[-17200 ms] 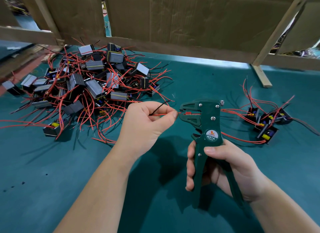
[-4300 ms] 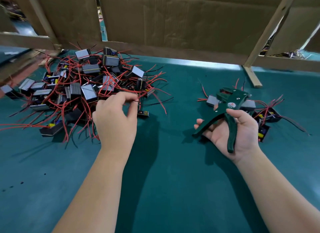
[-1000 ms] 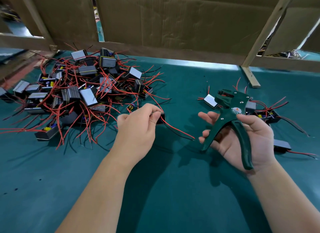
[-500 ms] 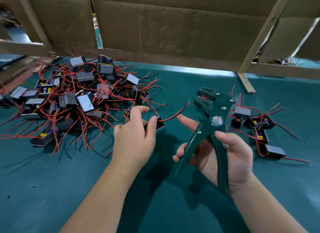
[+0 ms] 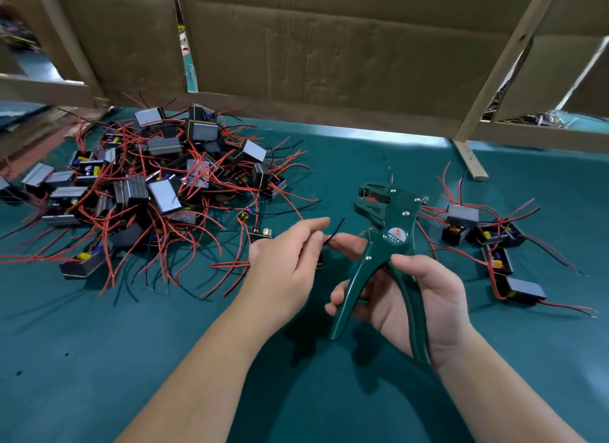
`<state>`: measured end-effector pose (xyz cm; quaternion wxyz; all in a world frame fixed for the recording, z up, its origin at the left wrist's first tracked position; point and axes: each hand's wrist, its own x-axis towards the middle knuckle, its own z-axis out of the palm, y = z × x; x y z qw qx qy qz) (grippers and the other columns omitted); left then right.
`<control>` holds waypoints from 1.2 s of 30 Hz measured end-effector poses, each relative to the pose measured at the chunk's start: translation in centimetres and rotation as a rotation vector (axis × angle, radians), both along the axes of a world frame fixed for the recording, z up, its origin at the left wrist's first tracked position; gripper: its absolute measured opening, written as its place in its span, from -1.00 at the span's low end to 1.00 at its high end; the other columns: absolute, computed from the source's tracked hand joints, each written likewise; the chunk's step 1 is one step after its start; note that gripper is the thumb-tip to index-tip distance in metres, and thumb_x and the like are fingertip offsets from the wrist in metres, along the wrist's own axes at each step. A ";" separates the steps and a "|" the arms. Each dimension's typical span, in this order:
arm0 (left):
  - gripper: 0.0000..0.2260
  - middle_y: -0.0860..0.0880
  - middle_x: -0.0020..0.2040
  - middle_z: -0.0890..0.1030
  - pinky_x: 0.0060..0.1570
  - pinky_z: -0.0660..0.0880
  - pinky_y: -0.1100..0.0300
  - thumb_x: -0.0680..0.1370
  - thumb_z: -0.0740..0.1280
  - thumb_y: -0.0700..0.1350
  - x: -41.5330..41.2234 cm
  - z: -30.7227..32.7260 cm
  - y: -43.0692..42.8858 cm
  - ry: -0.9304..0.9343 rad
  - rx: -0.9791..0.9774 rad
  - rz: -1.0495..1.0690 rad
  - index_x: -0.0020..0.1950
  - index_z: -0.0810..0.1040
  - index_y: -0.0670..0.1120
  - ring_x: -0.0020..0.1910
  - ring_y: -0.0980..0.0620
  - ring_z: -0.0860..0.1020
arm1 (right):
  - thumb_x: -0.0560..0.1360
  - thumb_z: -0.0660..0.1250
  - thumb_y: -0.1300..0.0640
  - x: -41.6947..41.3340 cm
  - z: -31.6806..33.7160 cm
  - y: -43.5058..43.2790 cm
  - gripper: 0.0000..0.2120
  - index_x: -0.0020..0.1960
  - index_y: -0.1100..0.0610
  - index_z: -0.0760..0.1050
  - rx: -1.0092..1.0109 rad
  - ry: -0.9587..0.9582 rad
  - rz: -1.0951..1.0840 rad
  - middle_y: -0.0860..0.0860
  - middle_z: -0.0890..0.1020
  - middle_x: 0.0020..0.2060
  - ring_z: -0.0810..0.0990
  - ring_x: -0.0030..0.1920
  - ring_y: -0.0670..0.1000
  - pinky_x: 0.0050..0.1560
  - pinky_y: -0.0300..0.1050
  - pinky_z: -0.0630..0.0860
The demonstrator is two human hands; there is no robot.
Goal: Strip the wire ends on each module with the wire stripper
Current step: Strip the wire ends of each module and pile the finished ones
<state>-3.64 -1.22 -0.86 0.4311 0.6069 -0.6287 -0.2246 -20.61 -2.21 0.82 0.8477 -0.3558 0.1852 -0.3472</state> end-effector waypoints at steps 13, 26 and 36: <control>-0.65 0.16 -0.26 0.39 0.06 0.18 0.10 0.61 -0.03 0.15 0.8 -0.5 -0.5 -0.368 -0.008 -0.165 -0.18 0.46 0.09 -0.07 0.08 0.42 | 0.16 0.52 -0.01 -1.3 0.6 -0.5 -0.24 0.26 0.33 0.48 -0.012 0.001 -0.124 0.24 0.49 0.32 0.62 -0.20 0.20 -0.11 0.16 0.58; -0.78 0.07 -0.50 0.31 -0.44 0.55 0.05 0.60 0.19 0.02 1.2 0.6 0.1 0.426 -0.086 -0.159 -0.22 0.50 0.03 -0.54 0.07 0.36 | 0.28 0.27 0.05 -3.0 0.9 -1.7 -0.50 0.11 0.34 0.54 0.256 0.396 -0.114 0.25 0.59 -0.13 0.60 -0.33 0.25 -0.28 0.15 0.61; -0.80 -0.01 -0.44 0.47 -0.43 0.29 0.38 0.59 0.17 0.05 1.7 1.0 0.2 0.359 0.034 -0.241 -0.20 0.47 0.06 -0.48 0.03 0.37 | 0.19 0.52 0.01 -2.0 0.1 0.2 -0.45 0.08 0.30 0.58 0.091 0.345 0.202 0.28 0.56 -0.21 0.59 -0.25 0.28 -0.14 0.23 0.55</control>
